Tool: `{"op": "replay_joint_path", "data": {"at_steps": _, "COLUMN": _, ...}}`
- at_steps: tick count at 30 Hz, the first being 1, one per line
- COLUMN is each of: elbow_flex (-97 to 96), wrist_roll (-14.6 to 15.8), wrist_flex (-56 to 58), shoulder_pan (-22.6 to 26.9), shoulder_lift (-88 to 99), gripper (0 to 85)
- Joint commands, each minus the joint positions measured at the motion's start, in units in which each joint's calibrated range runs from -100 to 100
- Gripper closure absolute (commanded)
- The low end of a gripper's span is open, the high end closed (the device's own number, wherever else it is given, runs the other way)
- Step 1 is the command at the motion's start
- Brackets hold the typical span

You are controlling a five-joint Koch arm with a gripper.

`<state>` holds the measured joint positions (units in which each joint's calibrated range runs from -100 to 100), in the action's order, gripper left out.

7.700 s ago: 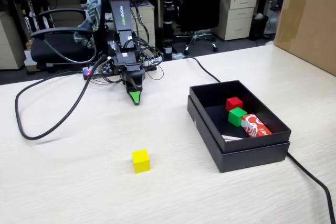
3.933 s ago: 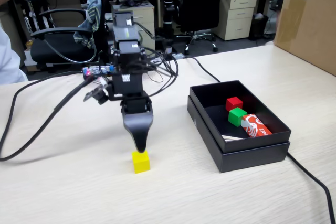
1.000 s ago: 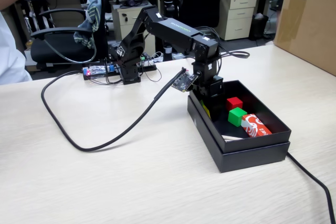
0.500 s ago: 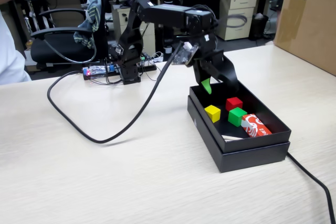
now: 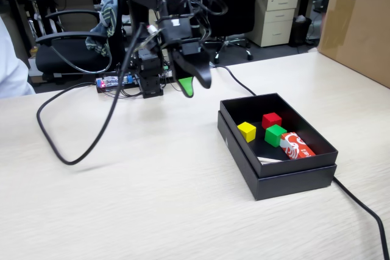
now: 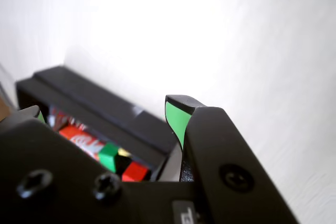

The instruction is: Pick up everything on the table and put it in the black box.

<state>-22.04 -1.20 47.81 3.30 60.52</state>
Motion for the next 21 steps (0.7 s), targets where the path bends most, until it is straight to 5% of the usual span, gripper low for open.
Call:
{"op": "replay_joint_path", "data": {"at_steps": 1, "elbow_flex": -5.1, "wrist_roll": -0.3, "wrist_flex": -7.3, "shoulder_pan": -2.0, "shoulder_lift": 11.6, "gripper": 39.0}}
{"op": "replay_joint_path", "data": {"at_steps": 11, "elbow_flex": -36.3, "wrist_roll": 1.0, "wrist_flex": -24.7, "shoulder_pan": -3.5, "shoulder_lift": 28.2, "gripper": 36.4}}
{"op": "replay_joint_path", "data": {"at_steps": 21, "elbow_flex": -60.0, "wrist_roll": -2.0, "wrist_flex": -47.4, "shoulder_pan": -3.8, "shoulder_lift": 39.0, "gripper": 37.5}}
